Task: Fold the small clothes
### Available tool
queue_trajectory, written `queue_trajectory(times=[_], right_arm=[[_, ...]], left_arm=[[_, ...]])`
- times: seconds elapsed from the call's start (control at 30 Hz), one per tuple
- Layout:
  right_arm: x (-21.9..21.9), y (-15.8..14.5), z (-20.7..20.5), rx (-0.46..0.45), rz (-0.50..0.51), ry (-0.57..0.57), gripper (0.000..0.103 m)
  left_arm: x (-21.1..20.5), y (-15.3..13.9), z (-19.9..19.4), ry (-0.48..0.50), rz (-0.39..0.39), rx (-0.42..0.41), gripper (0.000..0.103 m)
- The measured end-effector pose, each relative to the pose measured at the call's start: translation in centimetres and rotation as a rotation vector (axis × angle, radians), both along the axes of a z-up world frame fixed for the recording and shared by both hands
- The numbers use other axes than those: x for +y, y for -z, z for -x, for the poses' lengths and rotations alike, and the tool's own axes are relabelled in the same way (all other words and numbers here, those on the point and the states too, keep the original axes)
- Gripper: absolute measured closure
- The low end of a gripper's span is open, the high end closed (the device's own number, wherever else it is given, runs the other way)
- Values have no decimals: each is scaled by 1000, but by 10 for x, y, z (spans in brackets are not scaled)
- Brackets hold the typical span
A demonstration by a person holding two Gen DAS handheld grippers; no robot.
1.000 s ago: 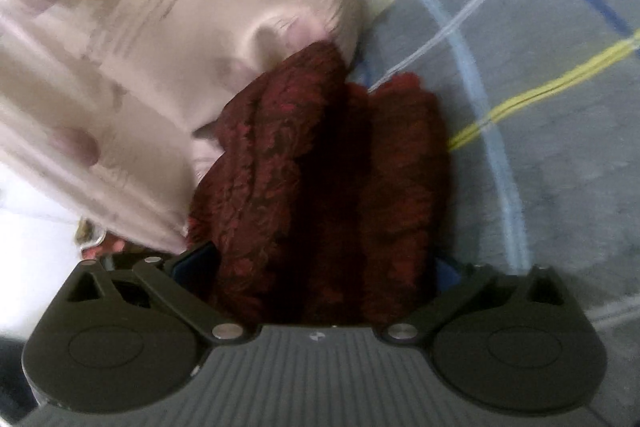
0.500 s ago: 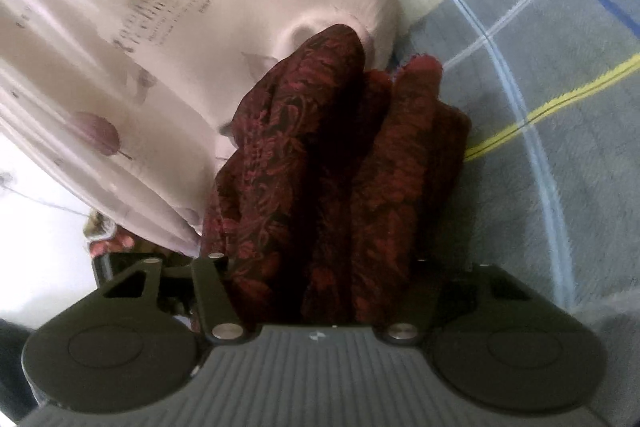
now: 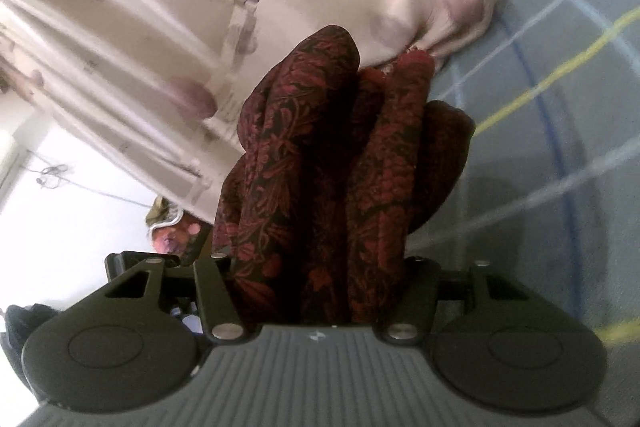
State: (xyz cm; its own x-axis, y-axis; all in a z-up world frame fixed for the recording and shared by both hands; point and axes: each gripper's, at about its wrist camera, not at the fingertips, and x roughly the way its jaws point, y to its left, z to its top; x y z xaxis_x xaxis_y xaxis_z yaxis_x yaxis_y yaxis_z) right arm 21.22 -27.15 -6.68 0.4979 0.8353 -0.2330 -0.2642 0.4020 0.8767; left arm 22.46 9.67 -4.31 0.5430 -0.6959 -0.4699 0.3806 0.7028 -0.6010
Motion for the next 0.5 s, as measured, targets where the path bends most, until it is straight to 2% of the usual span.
queue_trajectory(times=[0.13, 0.27, 0.5], right_arm=[[20, 9, 19, 29, -18, -19, 44], [33, 24, 32, 62, -18, -17, 44], [41, 38, 28, 73, 14, 9, 44]], left_arm=[[12, 9, 16, -12, -25, 2, 9], [15, 22, 16, -18, -37, -7, 9], [11, 40, 8, -24, -47, -25, 9]])
